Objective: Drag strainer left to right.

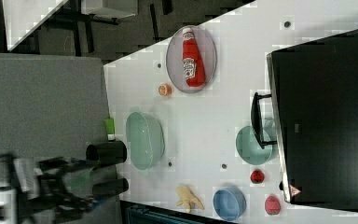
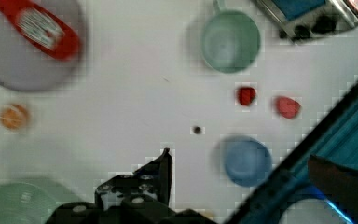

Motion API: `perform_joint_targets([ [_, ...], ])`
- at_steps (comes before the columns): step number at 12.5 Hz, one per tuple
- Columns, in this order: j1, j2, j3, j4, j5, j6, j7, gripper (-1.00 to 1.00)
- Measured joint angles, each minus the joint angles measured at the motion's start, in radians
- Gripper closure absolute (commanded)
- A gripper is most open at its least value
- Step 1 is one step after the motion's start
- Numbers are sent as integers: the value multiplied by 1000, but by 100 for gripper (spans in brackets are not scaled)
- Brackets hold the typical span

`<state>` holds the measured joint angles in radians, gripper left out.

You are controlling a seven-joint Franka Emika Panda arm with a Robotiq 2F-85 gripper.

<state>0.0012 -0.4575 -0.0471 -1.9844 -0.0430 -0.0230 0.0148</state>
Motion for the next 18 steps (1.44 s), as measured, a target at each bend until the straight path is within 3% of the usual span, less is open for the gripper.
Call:
perform_joint_targets([
  [4, 2, 36, 121, 23, 27, 117, 94, -100],
  [6, 30, 134, 210, 14, 75, 182, 211, -100],
  [9, 34, 309, 420, -21, 25, 286, 489, -100],
  [11, 51, 444, 535, -31, 64, 390, 667, -100],
  [13, 83, 541, 582, -78, 44, 526, 865, -100],
  [18, 87, 798, 619, -86, -7, 743, 1161, -100],
])
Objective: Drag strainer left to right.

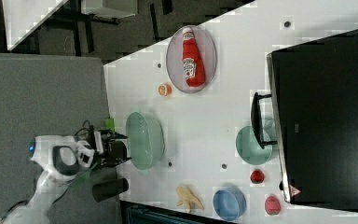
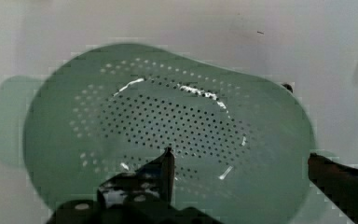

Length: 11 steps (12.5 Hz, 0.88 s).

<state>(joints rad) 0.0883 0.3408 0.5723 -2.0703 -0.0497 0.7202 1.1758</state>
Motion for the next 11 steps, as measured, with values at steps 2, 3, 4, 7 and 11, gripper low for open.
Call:
perform_joint_targets([
  [2, -5, 101, -10, -12, -18, 134, 38, -100],
  [3, -7, 144, -21, -25, 4, 214, 53, -100],
  [4, -3, 184, -43, -39, 11, 280, 54, -100],
  [7, 3, 298, -100, -35, -41, 327, 56, -100],
  [11, 22, 287, -172, -66, -30, 351, 63, -100],
])
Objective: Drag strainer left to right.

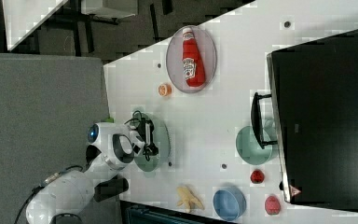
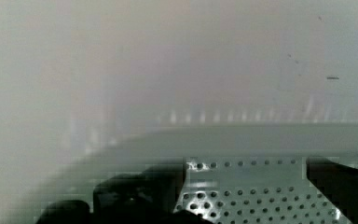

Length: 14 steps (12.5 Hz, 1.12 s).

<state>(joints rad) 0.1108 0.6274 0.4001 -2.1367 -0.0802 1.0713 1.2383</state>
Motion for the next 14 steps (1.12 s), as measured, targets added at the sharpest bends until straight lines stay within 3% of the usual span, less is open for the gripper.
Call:
perform_joint_targets([
  [3, 28, -36, -54, -25, 11, 10, 7, -100],
  [10, 8, -209, -157, -154, 19, -6, -9, -100],
  [14, -31, -221, -248, -201, 10, -12, -79, -100],
])
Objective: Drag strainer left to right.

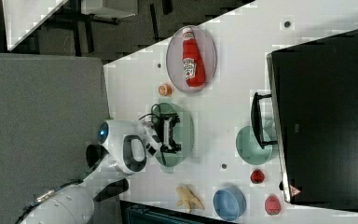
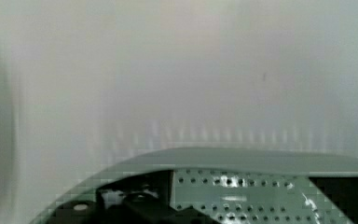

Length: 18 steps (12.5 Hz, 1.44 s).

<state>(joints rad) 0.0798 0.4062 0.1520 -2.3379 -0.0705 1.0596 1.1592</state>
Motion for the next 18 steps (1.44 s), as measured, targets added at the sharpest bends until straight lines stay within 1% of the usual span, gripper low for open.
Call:
perform_joint_targets([
  [2, -6, 1, -65, -10, -19, 4, -60, -100],
  [5, -43, -2, -100, -23, -6, 24, -140, -100],
  [9, -35, 2, -203, -41, -13, 54, -243, -100],
  [11, -51, -1, -242, -45, -32, 63, -259, -100],
  [13, -47, 5, -287, -35, -15, 59, -311, -100],
  [15, -67, -1, -306, -37, -10, 64, -370, -100],
  [18, -71, -2, -315, -43, -4, 62, -436, -100],
])
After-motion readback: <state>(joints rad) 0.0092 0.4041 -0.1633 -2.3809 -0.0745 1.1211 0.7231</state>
